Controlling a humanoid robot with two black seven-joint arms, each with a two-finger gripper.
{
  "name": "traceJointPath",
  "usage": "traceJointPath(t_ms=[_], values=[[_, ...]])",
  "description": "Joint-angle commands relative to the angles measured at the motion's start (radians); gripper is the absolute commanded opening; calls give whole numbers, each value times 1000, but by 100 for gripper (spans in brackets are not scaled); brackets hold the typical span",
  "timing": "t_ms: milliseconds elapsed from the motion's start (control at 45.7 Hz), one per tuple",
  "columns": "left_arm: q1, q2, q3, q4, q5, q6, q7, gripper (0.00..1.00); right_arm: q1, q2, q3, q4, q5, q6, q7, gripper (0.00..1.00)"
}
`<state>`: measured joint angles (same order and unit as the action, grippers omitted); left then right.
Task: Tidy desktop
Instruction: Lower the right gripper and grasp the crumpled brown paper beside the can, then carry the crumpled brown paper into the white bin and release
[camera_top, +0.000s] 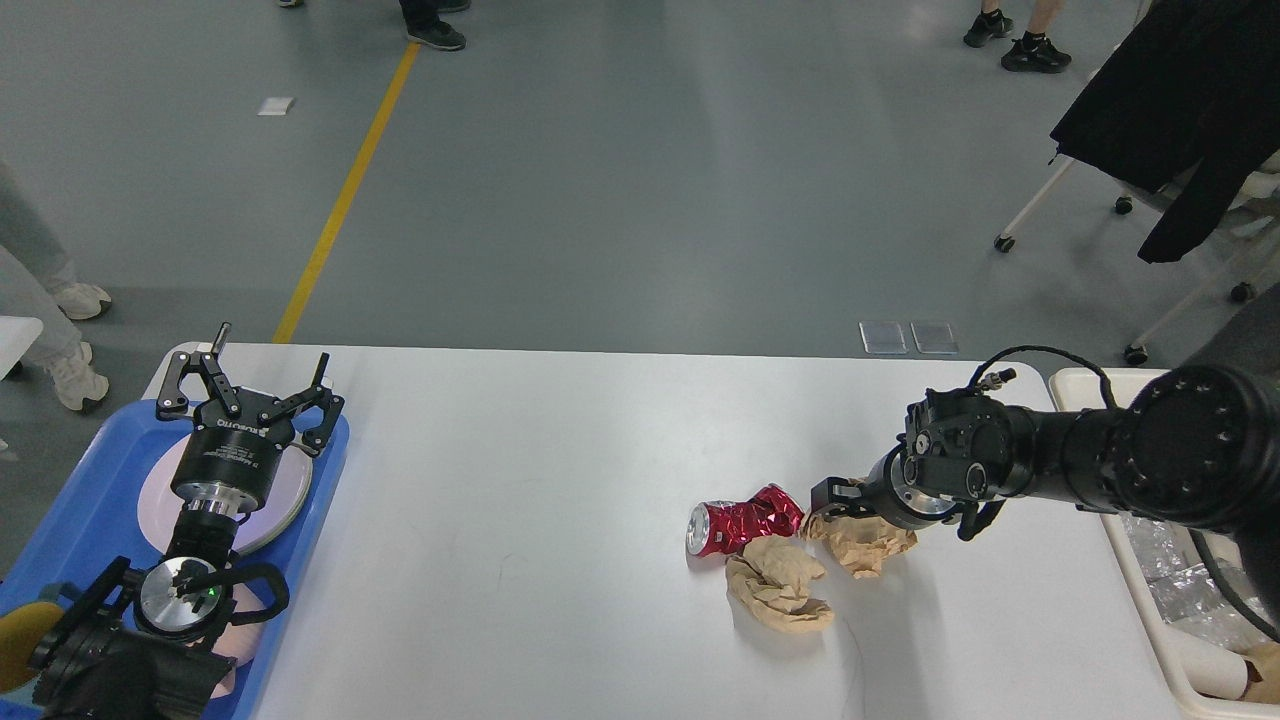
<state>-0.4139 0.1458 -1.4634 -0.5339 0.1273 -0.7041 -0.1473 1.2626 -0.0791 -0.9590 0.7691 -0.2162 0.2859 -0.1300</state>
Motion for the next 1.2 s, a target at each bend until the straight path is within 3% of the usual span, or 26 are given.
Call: traceJointPath(t_ms=[0,219,416,810,1030,1183], values=[[0,0,0,0,0,0,0,97,-2,2,0,9,1,-4,-2,56],[0,0,0,0,0,-1,-2,97,0,5,0,18,11,-1,-8,0],[0,0,0,0,0,0,0,97,4,9,0,24,12,-2,-48,0],[0,0,0,0,0,0,0,97,44,-17,3,73,31,2,-53,0],[0,0,0,0,0,-1,0,97,228,-136,-33,298,66,36,-53,0],[0,0,0,-1,0,0,-2,97,477,-208,-131,488,139,136,-51,0]])
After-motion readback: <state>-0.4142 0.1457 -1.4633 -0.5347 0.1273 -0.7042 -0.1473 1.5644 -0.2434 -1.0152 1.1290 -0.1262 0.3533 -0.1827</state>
